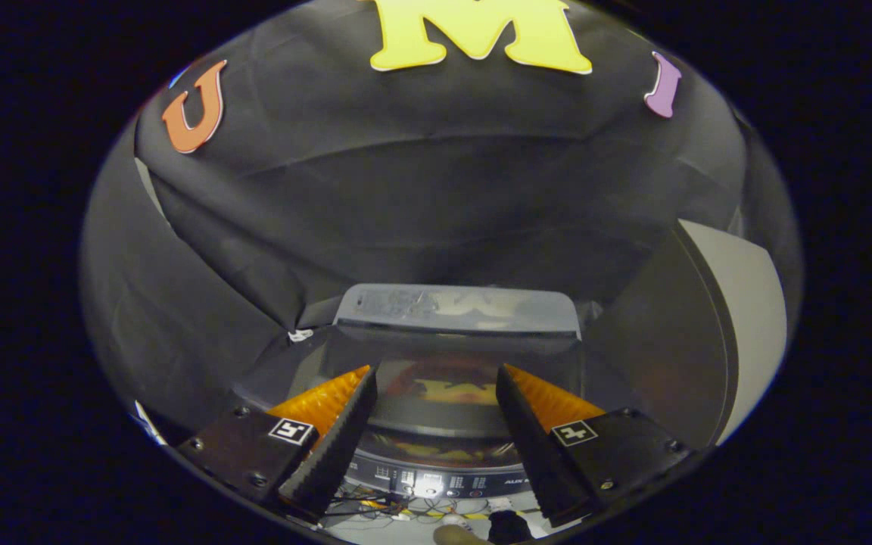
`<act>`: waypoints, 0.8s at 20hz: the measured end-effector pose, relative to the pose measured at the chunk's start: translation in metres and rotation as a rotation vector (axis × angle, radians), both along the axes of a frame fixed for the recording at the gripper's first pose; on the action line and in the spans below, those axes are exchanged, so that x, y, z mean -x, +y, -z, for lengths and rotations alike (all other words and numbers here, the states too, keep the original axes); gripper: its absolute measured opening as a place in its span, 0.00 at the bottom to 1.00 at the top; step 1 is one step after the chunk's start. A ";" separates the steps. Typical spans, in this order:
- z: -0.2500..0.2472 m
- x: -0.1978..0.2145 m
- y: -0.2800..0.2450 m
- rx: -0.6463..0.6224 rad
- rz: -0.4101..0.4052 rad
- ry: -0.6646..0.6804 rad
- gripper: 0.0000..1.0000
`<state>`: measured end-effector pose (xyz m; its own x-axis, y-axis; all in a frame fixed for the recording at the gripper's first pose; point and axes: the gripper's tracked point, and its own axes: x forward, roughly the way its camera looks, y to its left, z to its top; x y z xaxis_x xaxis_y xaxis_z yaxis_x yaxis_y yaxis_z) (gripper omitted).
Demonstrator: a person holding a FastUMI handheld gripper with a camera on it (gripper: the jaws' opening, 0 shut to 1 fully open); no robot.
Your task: Put the clothes into the washing machine and then close the washing machine lid.
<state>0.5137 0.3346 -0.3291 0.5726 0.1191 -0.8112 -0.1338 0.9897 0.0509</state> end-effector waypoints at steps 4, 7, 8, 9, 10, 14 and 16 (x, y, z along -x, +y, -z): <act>0.007 0.011 -0.002 0.003 0.001 0.029 0.99; 0.010 0.024 -0.002 -0.005 0.009 0.051 0.99; 0.008 0.026 -0.003 -0.004 0.009 0.052 0.99; 0.006 0.027 -0.004 -0.004 0.008 0.044 0.99; 0.005 0.028 -0.006 0.001 0.007 0.035 0.99; -0.013 0.028 -0.012 -0.016 0.007 -0.043 0.99; -0.024 0.029 -0.016 -0.033 0.011 -0.098 0.99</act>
